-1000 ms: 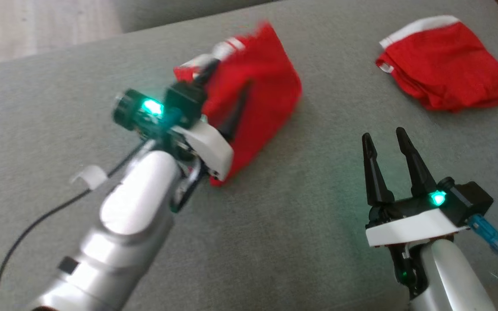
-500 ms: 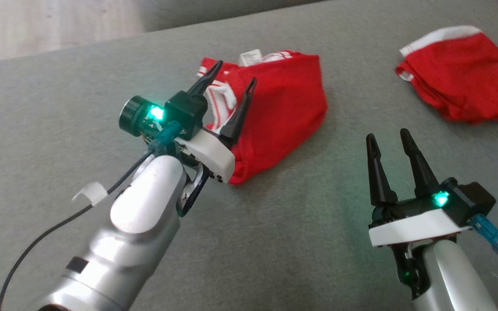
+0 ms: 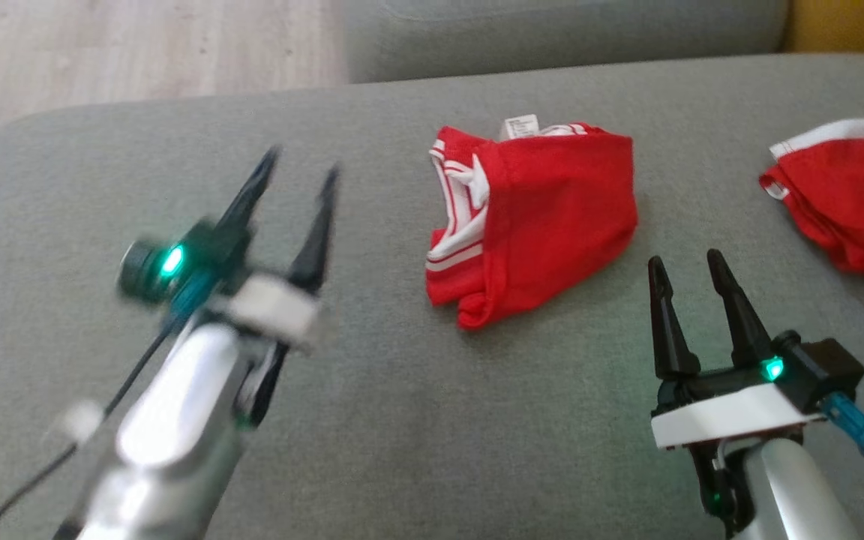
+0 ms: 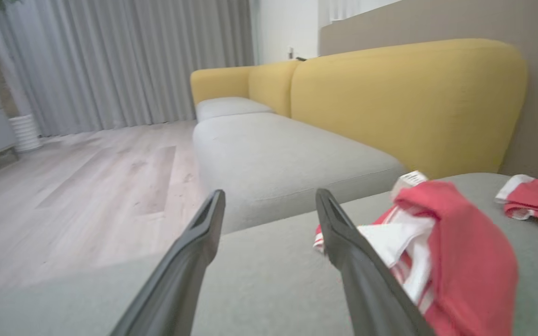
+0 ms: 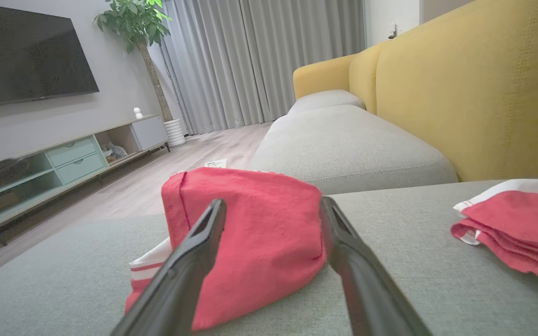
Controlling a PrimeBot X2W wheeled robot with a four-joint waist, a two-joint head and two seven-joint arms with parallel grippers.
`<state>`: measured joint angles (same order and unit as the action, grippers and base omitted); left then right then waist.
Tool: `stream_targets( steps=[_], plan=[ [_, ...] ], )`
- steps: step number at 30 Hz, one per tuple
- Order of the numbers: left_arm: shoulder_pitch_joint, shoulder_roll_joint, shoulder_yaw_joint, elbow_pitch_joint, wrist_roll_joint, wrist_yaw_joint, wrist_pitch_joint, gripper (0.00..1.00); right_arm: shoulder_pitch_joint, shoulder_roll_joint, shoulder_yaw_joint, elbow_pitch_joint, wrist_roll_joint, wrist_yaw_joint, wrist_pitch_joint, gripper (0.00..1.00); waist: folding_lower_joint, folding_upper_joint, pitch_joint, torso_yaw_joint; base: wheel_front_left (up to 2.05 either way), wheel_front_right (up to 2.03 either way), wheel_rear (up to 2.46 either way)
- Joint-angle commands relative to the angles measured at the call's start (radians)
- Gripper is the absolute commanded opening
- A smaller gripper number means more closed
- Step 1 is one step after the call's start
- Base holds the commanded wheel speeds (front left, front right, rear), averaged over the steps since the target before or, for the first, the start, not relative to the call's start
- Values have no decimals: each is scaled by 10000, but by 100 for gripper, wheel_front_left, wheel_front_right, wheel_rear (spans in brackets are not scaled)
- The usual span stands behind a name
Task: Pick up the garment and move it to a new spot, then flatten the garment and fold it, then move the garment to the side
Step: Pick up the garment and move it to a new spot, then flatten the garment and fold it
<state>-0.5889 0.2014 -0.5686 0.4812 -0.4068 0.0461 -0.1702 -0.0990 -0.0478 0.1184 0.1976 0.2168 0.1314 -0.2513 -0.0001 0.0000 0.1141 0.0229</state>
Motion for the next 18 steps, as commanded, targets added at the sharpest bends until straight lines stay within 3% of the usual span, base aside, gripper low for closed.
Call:
stream_targets(
  steps=[1, 4, 8, 12, 18],
  plan=[
    [251, 453, 597, -356, -181, 219, -188, 100, -73, -24, 230, -294, -99, -7, -105, 100, 1, 0, -133, 173, 0, 0, 0],
    [1361, 738, 901, -478, -312, 678, -482, 100, 57, -24, 245, -275, -119, -7, -105, 100, 1, 0, -172, 319, 0, 0, 0],
    [2623, 587, 1250, -771, -536, 1125, -797, 100, 167, -24, 232, -258, -212, -7, -105, 100, 1, 0, -141, 497, 0, 0, 0],
    [3133, 285, 1510, -1110, -558, 1279, -895, 100, 119, -24, 250, -247, -341, -7, -105, 100, 1, 0, -96, 597, 0, 0, 0],
    [3075, 45, 1563, -1300, -318, 1167, -911, 100, -136, -24, 301, -292, -690, -7, -105, 100, 1, 0, -14, 732, 0, 0, 0]
  ],
)
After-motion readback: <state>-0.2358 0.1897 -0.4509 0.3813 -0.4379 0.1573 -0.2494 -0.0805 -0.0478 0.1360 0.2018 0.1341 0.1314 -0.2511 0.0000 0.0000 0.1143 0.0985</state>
